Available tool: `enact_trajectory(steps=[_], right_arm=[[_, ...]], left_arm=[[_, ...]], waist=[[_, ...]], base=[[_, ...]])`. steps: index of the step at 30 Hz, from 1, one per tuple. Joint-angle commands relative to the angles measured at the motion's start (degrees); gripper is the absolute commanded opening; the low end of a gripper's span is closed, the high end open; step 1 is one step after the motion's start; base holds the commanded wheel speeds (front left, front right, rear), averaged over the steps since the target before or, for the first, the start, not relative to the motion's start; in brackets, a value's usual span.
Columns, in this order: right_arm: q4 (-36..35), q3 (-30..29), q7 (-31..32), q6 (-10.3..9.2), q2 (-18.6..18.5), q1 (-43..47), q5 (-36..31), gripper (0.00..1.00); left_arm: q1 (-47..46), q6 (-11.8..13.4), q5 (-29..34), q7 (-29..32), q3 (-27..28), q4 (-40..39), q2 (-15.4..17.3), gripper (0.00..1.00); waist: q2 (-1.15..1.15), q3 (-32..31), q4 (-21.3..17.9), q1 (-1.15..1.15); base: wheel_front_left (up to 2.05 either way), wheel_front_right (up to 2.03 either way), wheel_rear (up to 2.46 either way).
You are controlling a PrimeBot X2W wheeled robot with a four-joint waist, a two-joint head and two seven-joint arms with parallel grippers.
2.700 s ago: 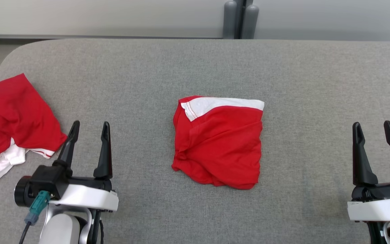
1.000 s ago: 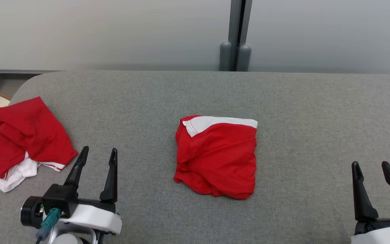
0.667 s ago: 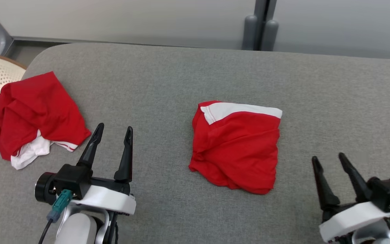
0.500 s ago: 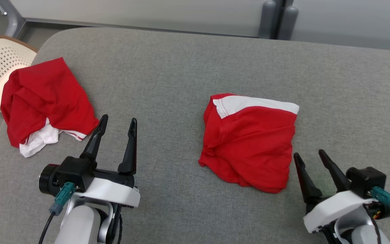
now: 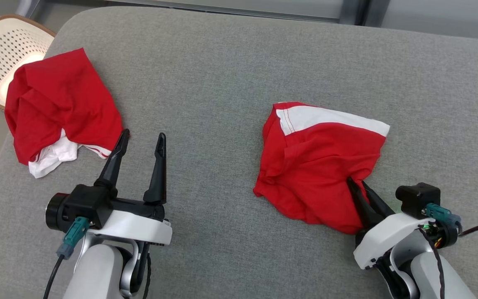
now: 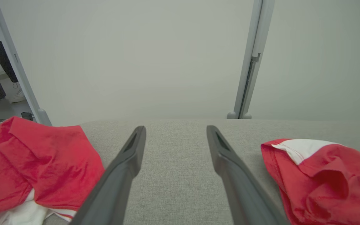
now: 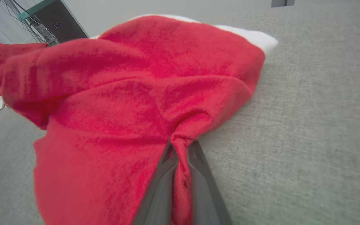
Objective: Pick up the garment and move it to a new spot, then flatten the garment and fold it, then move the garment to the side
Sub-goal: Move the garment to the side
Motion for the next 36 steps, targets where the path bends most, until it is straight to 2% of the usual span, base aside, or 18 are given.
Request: enact_trajectory(steps=[1,8,11,17,22,26,30,36], right_arm=[[0.17,0.59,0.47,-0.01,-1.08,0.81,0.26,0.00],[-8.01,2.51,0.97,-0.05,-5.92,2.62,-2.59,0.00],[-12.62,2.48,2.56,-0.05,-8.93,4.80,-3.50,0.00],[-16.56,2.01,4.15,-0.05,-12.61,6.91,-3.10,0.00],[-16.83,2.26,3.98,-0.05,-14.42,5.37,-2.53,0.00],[-15.02,3.32,2.96,-0.05,-17.53,1.79,-1.98,0.00],[-11.54,1.99,1.66,-0.05,-22.61,-2.58,-1.26,0.00],[-4.77,-3.20,-1.21,-0.05,-31.18,-8.14,-0.25,0.00]], left_arm=[[-0.94,0.04,0.49,-0.24,0.40,-0.37,0.13,1.00],[-0.61,-0.36,1.55,-0.24,1.41,-1.07,0.09,1.00],[-0.59,-0.90,2.23,-0.17,1.88,-1.43,0.35,1.00],[-1.35,-1.52,3.23,-0.17,1.77,-2.58,0.92,1.00],[-2.30,-1.90,3.82,-0.18,1.34,-3.86,1.13,1.00],[-3.43,-2.30,4.69,-0.15,0.48,-5.43,1.39,1.00],[-5.77,-2.98,5.53,-0.15,-1.17,-7.43,2.03,1.00],[-9.77,-3.86,6.69,0.60,-4.10,-10.44,2.87,1.00]], waist=[[0.00,0.02,-0.75,0.00],[0.00,-0.10,-5.57,0.00],[0.00,0.07,-9.69,0.00],[0.00,0.80,-15.64,0.00],[0.00,2.31,-18.75,0.00],[0.00,4.88,-21.41,0.00],[0.00,8.71,-23.16,0.00],[0.00,14.59,-24.14,0.00]], base=[[0.00,0.00,0.00],[0.00,0.00,0.00],[0.00,0.00,0.00],[0.00,0.00,0.00],[0.00,0.00,0.00],[0.00,0.00,0.00],[0.00,0.00,0.00],[0.00,0.00,0.00]])
